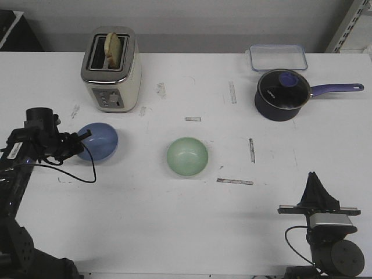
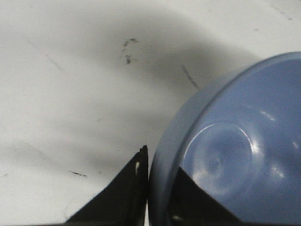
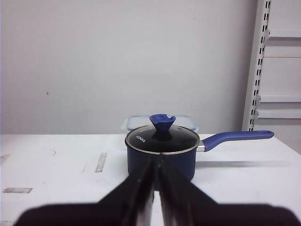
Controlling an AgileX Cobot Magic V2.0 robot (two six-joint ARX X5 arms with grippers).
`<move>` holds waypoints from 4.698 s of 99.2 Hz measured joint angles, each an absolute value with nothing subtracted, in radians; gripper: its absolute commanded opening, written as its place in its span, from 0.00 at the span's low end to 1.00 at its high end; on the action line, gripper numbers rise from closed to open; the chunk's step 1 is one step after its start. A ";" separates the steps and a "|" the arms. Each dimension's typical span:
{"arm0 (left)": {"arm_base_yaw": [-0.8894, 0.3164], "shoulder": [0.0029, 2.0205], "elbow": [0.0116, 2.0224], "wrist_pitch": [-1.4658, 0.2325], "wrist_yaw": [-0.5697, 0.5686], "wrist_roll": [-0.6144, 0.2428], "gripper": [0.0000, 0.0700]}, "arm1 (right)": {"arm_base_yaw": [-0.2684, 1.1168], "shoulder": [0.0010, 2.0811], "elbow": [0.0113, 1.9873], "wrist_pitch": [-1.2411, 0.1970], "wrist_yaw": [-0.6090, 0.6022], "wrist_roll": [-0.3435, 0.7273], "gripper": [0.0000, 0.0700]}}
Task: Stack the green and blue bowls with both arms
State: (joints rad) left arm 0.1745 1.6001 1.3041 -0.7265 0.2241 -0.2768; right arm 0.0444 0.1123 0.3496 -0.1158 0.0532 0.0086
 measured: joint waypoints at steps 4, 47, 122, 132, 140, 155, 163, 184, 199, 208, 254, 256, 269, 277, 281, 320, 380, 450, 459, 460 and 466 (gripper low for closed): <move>0.155 1.600 1.334 -0.741 0.223 -0.281 0.00 | 0.044 0.112 0.350 -0.116 0.053 0.009 0.01; -0.211 1.670 1.512 -0.678 0.252 -0.417 0.00 | 0.044 0.112 0.350 -0.116 0.053 0.009 0.01; -0.504 1.814 1.513 -0.540 0.350 -0.481 0.04 | 0.044 0.112 0.350 -0.115 0.053 0.009 0.01; -0.506 1.814 1.513 -0.546 0.350 -0.482 0.15 | 0.044 0.112 0.350 -0.115 0.053 0.009 0.01; -0.506 1.814 1.513 -0.554 0.349 -0.482 0.18 | 0.044 0.112 0.350 -0.116 0.053 0.009 0.01; -0.506 1.814 1.513 -0.556 0.349 -0.482 0.18 | 0.044 0.112 0.350 -0.115 0.053 0.009 0.01; -0.506 1.814 1.513 -0.556 0.349 -0.482 0.19 | 0.044 0.112 0.350 -0.115 0.053 0.009 0.01; -0.506 1.811 1.513 -0.562 0.349 -0.483 0.42 | 0.044 0.112 0.350 -0.115 0.053 0.009 0.01; -0.506 1.787 1.513 -0.569 0.349 -0.483 0.42 | 0.044 0.112 0.350 -0.115 0.053 0.009 0.01; -0.506 1.757 1.513 -0.575 0.350 -0.483 0.43 | 0.044 0.112 0.350 -0.115 0.053 0.009 0.01; -0.505 1.584 1.435 -0.446 0.257 -0.288 0.46 | 0.044 0.112 0.350 -0.115 0.053 0.009 0.01; -0.505 1.567 1.416 -0.426 0.257 -0.266 0.45 | 0.044 0.112 0.350 -0.115 0.053 0.009 0.01; -0.503 1.463 1.286 -0.298 0.227 -0.140 0.36 | 0.044 0.112 0.350 -0.115 0.053 0.009 0.01; -0.492 1.395 1.198 -0.239 0.184 -0.086 0.22 | 0.044 0.112 0.350 -0.115 0.053 0.009 0.01; -0.485 1.359 1.153 -0.213 0.155 -0.069 0.17 | 0.044 0.112 0.350 -0.115 0.053 0.009 0.01; -0.354 1.034 0.838 -0.053 -0.007 -0.054 0.00 | 0.044 0.112 0.350 -0.115 0.053 0.009 0.01; -0.139 0.507 0.311 0.263 -0.027 -0.081 0.00 | 0.044 0.112 0.350 -0.115 0.053 0.009 0.01; -0.041 0.207 0.300 0.065 -0.027 -0.081 0.00 | 0.044 0.112 0.350 -0.115 0.053 0.009 0.01; -0.041 0.201 0.300 0.065 -0.027 -0.081 0.00 | 0.044 0.112 0.350 -0.115 0.053 0.009 0.01; -0.041 0.201 0.300 0.065 -0.027 -0.081 0.00 | 0.044 0.112 0.350 -0.115 0.053 0.009 0.01; -0.041 0.202 0.300 0.065 -0.027 -0.081 0.00 | 0.044 0.112 0.350 -0.115 0.053 0.009 0.01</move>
State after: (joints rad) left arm -0.0414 0.2016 0.2996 0.0647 -0.0269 -0.0807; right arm 0.0444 0.1123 0.3496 -0.1154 0.0532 0.0090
